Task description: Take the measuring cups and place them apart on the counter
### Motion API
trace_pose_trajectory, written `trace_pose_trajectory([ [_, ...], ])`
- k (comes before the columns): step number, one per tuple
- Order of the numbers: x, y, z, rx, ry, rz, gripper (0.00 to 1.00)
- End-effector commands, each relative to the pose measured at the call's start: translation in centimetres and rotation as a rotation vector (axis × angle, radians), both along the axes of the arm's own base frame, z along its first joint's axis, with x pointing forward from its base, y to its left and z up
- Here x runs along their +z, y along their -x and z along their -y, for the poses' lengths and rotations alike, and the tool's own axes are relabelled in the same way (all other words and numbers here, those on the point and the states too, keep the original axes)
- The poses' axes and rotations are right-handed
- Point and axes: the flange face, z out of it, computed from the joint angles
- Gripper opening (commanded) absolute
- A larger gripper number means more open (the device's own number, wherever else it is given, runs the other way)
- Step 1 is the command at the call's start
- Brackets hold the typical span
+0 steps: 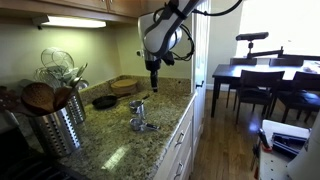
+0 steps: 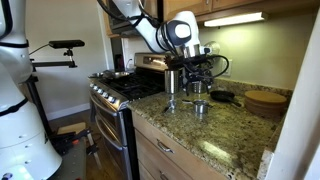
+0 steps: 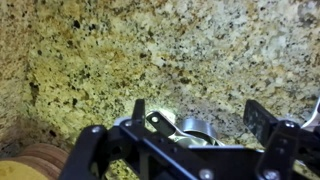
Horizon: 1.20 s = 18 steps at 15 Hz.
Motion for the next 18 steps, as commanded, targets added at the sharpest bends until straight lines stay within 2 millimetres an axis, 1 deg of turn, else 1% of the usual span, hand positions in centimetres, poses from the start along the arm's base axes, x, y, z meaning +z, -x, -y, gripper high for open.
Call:
trace_pose_trajectory([
  [1, 0.3, 0.0, 1.0, 0.102, 0.006, 0.014, 1.0],
  [6, 0.2, -0.6, 2.4, 0.123, -0.003, 0.064, 1.0],
  [9, -0.2, -1.1, 2.7, 0.127, -0.021, 0.083, 1.0],
  [15, -1.9, -2.1, 2.4, 0.135, -0.06, 0.089, 1.0],
  [18, -2.3, -2.9, 2.3, 0.15, -0.064, 0.095, 1.0],
])
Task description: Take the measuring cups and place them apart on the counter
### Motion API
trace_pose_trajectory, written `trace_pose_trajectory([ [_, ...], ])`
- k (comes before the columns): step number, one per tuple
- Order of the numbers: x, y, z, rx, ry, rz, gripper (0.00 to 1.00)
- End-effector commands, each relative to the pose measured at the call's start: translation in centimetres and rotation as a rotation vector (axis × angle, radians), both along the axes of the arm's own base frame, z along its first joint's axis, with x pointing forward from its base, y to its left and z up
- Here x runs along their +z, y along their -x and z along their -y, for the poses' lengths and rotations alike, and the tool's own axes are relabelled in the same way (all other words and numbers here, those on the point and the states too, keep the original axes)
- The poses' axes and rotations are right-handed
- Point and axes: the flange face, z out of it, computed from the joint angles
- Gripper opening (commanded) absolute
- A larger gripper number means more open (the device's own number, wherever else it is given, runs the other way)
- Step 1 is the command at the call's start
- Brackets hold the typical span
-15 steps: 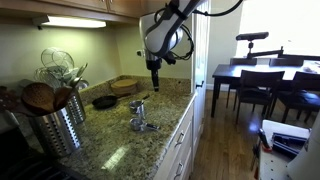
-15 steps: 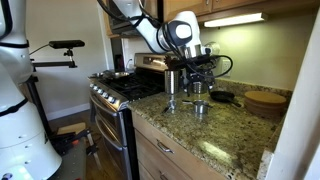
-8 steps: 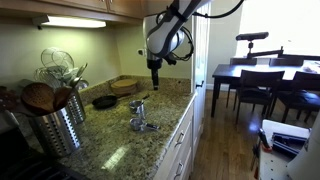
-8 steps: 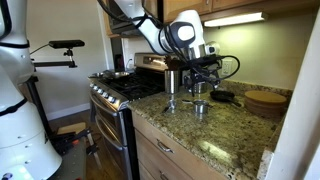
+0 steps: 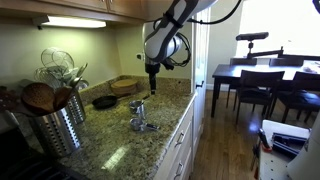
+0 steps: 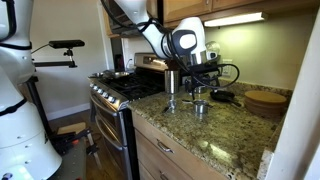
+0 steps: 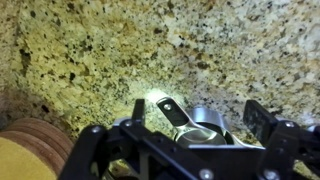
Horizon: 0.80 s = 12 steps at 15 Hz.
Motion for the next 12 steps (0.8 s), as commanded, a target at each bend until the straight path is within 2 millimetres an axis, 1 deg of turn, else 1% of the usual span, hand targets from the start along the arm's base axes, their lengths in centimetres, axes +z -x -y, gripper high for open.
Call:
trace_pose_trajectory([
  [1, -0.1, -1.2, 0.3, 0.037, -0.011, 0.032, 1.0],
  [5, -0.5, -2.4, 0.0, 0.079, -0.003, 0.038, 1.0],
  [8, -1.2, -3.1, -0.1, 0.119, 0.0, 0.032, 1.0],
  [12, -2.5, -3.6, 0.6, 0.17, 0.013, 0.014, 1.0],
])
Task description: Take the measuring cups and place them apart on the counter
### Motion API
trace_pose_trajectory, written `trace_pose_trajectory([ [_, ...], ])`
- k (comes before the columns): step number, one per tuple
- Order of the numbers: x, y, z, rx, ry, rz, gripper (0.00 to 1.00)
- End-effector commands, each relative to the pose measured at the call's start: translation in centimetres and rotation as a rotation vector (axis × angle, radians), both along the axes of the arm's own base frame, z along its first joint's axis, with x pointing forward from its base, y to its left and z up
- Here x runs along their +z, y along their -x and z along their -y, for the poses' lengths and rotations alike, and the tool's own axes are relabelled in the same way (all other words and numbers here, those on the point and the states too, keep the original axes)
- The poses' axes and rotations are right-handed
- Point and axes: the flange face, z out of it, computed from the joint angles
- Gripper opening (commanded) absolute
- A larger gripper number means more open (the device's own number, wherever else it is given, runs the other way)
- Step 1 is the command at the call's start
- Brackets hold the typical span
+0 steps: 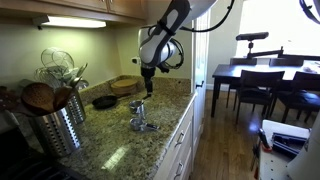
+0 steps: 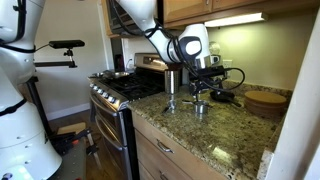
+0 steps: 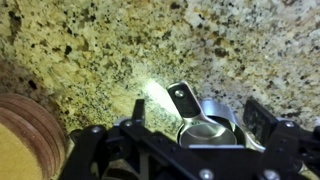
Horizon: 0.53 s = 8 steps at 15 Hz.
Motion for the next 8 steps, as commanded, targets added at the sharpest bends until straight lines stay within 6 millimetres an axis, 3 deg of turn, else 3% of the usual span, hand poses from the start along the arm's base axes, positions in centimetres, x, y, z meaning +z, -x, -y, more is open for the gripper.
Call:
trace_pose_trajectory([
  [1, -0.8, -0.8, 1.2, 0.06, 0.004, 0.013, 1.0],
  [8, -1.8, -1.8, 1.9, 0.137, 0.022, 0.001, 1.0],
])
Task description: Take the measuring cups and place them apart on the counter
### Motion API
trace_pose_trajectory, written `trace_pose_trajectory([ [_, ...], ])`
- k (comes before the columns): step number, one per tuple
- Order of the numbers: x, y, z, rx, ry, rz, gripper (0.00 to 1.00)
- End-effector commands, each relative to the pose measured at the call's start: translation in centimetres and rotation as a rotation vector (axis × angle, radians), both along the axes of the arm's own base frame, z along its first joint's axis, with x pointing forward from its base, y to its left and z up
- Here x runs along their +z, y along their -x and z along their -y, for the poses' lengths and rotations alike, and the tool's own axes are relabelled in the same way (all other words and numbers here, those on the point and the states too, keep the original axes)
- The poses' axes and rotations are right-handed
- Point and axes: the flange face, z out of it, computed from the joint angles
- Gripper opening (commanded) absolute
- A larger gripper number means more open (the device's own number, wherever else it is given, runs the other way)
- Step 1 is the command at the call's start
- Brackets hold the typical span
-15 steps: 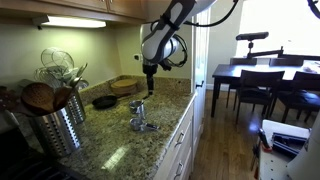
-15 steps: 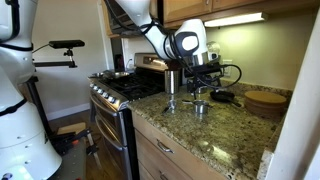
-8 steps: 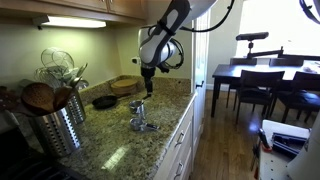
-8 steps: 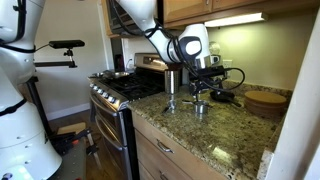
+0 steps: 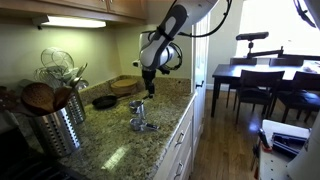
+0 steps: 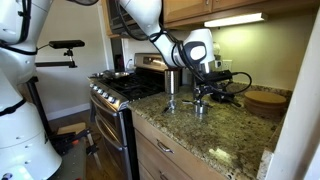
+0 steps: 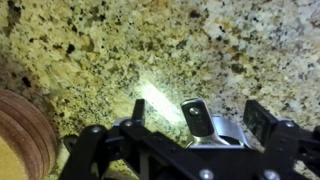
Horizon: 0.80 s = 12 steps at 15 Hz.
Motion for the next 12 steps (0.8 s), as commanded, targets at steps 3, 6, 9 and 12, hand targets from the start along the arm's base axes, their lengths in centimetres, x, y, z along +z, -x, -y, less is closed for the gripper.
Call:
trace_pose_trajectory([
  [3, -0.3, -1.1, -0.6, 0.088, -0.016, 0.011, 1.0],
  [6, -0.7, -1.3, -1.3, 0.123, -0.014, 0.006, 1.0],
  [9, -1.3, -1.4, -1.4, 0.149, -0.008, -0.004, 1.0],
  [12, -1.9, -1.4, -1.0, 0.161, -0.002, -0.015, 1.0],
])
